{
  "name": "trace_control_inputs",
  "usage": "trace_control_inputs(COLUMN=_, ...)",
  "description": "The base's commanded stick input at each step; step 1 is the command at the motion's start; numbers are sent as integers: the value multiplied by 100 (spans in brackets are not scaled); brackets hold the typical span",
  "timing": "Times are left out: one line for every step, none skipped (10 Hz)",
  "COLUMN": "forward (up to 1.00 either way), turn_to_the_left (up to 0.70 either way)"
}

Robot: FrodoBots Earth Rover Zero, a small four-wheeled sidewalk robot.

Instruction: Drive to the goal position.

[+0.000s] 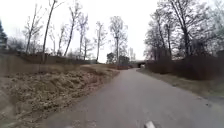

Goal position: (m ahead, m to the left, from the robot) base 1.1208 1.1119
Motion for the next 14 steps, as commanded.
trace_control_inputs(forward=70, turn_to_the_left=-15)
trace_control_inputs(forward=70, turn_to_the_left=-22)
trace_control_inputs(forward=70, turn_to_the_left=-29)
trace_control_inputs(forward=70, turn_to_the_left=-35)
trace_control_inputs(forward=70, turn_to_the_left=-35)
trace_control_inputs(forward=70, turn_to_the_left=-35)
trace_control_inputs(forward=70, turn_to_the_left=-35)
trace_control_inputs(forward=70, turn_to_the_left=-35)
trace_control_inputs(forward=70, turn_to_the_left=-35)
trace_control_inputs(forward=70, turn_to_the_left=-35)
trace_control_inputs(forward=70, turn_to_the_left=-35)
trace_control_inputs(forward=70, turn_to_the_left=-35)
trace_control_inputs(forward=70, turn_to_the_left=-35)
trace_control_inputs(forward=70, turn_to_the_left=-35)
